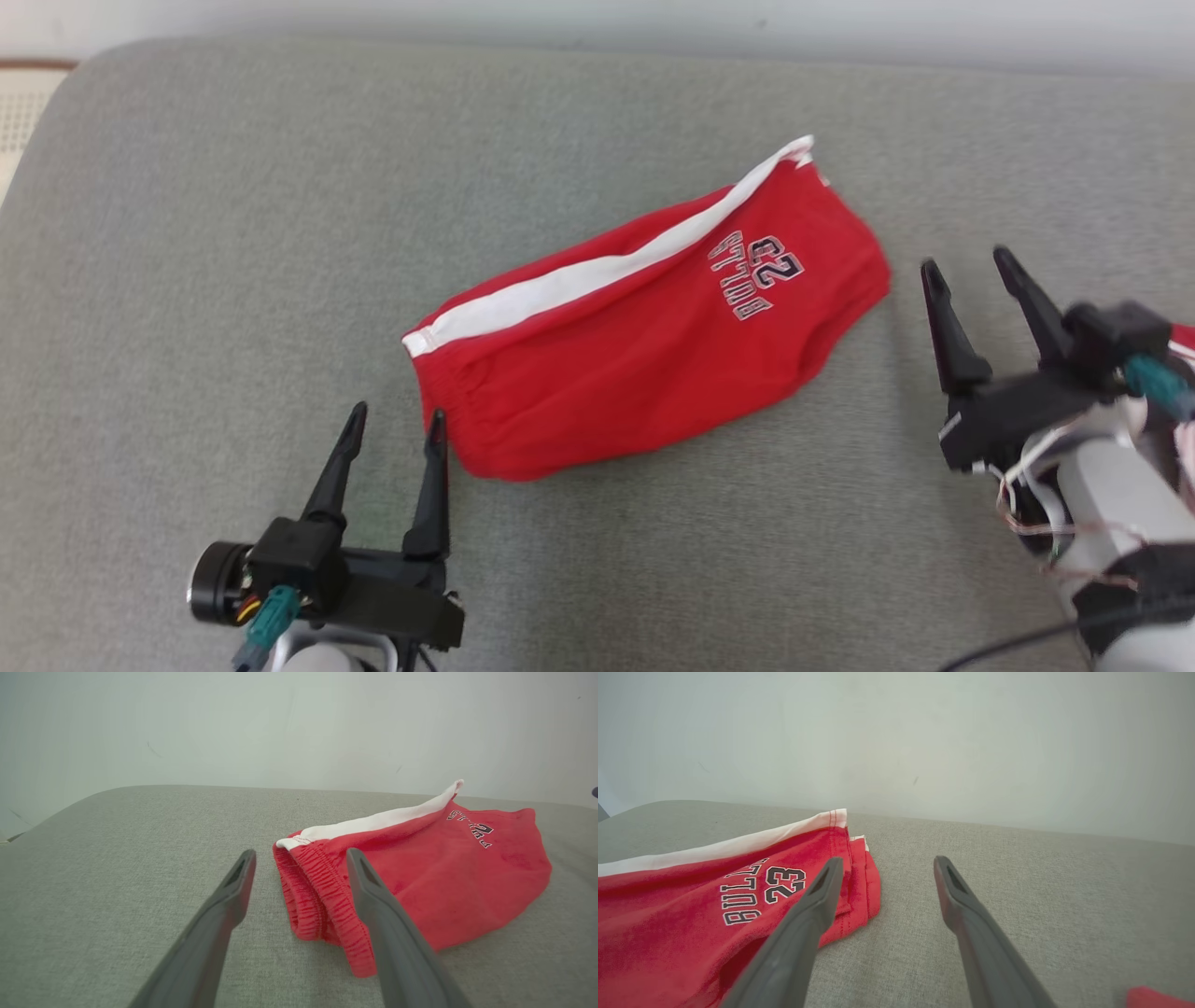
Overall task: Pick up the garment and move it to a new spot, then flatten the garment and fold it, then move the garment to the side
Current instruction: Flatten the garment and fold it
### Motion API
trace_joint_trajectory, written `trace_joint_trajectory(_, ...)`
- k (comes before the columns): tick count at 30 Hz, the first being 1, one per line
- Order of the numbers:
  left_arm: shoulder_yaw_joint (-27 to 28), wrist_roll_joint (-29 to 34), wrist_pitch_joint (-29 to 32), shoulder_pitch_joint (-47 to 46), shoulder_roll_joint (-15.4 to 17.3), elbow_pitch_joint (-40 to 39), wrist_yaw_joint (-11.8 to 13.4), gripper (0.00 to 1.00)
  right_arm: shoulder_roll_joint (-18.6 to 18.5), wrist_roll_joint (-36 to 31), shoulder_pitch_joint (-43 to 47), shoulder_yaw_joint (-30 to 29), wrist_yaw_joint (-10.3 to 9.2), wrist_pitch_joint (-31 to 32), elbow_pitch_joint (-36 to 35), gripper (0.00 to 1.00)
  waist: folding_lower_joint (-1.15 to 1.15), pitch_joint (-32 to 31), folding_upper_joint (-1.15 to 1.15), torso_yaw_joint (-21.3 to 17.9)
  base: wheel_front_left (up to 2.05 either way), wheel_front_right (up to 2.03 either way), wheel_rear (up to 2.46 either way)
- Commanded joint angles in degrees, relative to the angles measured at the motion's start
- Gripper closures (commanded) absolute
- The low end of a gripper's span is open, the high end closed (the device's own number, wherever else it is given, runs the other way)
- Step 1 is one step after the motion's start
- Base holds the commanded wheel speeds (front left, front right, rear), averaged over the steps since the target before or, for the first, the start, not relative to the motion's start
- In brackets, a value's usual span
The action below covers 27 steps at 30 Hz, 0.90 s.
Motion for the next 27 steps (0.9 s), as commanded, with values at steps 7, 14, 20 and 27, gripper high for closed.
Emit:
trace_joint_trajectory(7, -1.51, 0.62, -0.16, -2.39, -1.22, 0.33, -0.3, 0.0, -0.74, 5.06, -8.56, 8.1, -0.06, 1.19, 8.68, 0.0, -0.01, 4.36, 0.0, 4.24, 0.0, 0.0, 0.0)
trace_joint_trajectory(14, -1.98, 0.55, -0.17, -3.08, -1.96, 0.62, -0.37, 0.0, -0.13, 9.87, -11.47, 12.48, -0.06, 3.7, 16.81, 0.0, -0.01, 4.62, 0.0, 4.63, 0.0, 0.0, 0.0)
trace_joint_trajectory(20, -1.57, 0.77, -0.17, -2.88, -2.11, 0.78, -0.56, 0.0, 0.94, 14.04, -10.95, 15.01, -0.06, 5.45, 20.49, 1.0, -0.01, 4.47, 0.0, 4.0, 0.0, 0.0, 0.0)
trace_joint_trajectory(27, -0.62, 1.28, -0.17, -2.14, -2.22, 0.91, -0.54, 0.0, 0.51, 18.34, -8.48, 15.47, -0.06, 1.43, 16.79, 1.0, -0.01, 3.34, 0.0, 2.6, 0.0, 0.0, 0.0)
